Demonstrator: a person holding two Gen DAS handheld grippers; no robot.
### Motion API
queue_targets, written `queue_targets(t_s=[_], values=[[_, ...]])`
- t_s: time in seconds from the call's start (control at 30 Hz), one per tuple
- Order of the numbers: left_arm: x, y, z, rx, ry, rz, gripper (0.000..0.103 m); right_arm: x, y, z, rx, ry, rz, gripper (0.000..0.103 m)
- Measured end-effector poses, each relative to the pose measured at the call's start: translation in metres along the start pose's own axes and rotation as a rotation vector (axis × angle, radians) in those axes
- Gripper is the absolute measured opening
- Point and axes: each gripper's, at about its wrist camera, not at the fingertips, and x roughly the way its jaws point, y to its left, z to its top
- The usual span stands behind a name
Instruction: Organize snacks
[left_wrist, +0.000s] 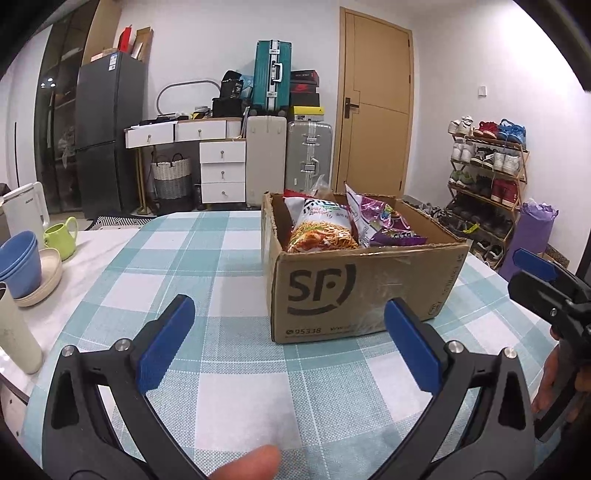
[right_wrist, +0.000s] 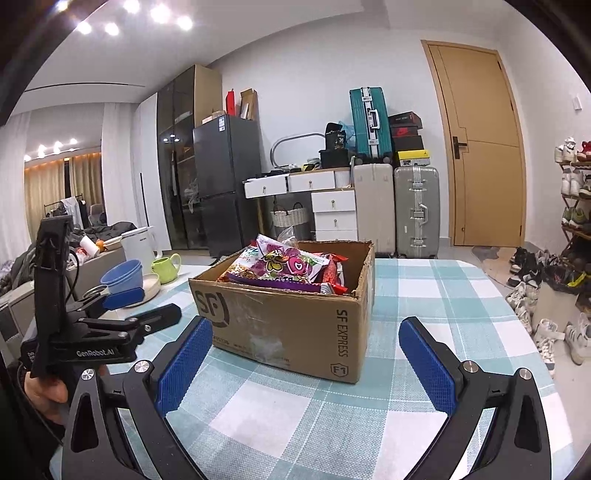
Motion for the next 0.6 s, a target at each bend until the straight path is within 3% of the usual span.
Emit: queue_targets(t_s=[0.6], values=[[0.0032,0.0021,-0.0016,-0.017,0.002,-0.004,0.103,0.0005,0.0075,-0.0019,-0.05,-0.002,-0.006,0.102]])
